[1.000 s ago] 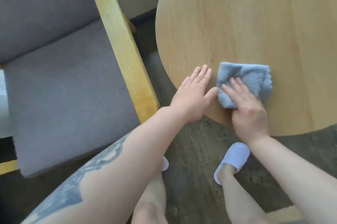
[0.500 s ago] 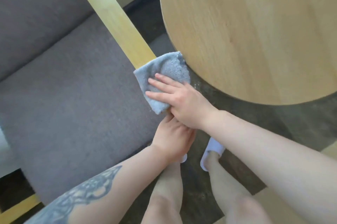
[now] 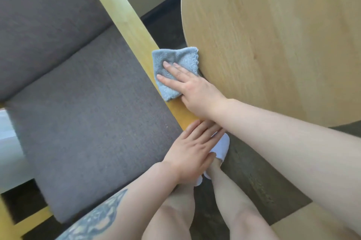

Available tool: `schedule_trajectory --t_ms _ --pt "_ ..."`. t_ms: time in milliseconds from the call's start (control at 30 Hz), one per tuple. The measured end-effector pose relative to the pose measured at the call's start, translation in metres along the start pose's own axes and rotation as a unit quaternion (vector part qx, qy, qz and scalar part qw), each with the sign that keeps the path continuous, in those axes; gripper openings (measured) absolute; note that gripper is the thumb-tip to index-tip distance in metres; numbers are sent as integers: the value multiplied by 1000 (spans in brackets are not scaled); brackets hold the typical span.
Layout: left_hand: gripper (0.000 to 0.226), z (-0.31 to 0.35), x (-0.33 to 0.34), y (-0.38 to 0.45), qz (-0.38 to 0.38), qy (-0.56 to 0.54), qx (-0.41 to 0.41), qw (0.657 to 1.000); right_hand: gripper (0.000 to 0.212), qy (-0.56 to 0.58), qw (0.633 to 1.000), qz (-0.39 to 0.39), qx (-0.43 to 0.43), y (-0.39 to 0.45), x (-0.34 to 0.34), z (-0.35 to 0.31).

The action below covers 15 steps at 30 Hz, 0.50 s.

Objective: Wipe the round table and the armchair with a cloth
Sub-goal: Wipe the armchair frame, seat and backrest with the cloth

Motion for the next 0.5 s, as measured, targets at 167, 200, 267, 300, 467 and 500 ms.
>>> schedule_trajectory --t_ms 167,200,267,300,467,500 --pt "55 -1 -9 2 -44 -50 20 998 69 199 965 31 165 -28 -11 -11" --pt "54 -4 -13 1 -51 -62 33 996 67 247 945 62 208 -46 -12 -16" --pt "57 -17 -22 -7 -45 -46 78 995 65 292 903 146 279 -82 -21 -21" --pt "59 -28 -27 -12 -35 -34 99 994 66 292 888 188 303 -100 -27 -23" --pt "57 -111 -68 -31 22 -46 87 995 60 142 889 319 295 -124 -4 -63" --pt "57 -130 -76 -35 34 -44 51 997 58 101 898 318 287 -113 12 -69"
Point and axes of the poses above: each hand's wrist, its own y-axis towards the middle knuckle, its own x-axis out of the palm, z = x × y, the point moved 2 cm from there along y, towards the middle knuckle, and after that the axes turned 12 degrees about z, right-handed, at the moved point
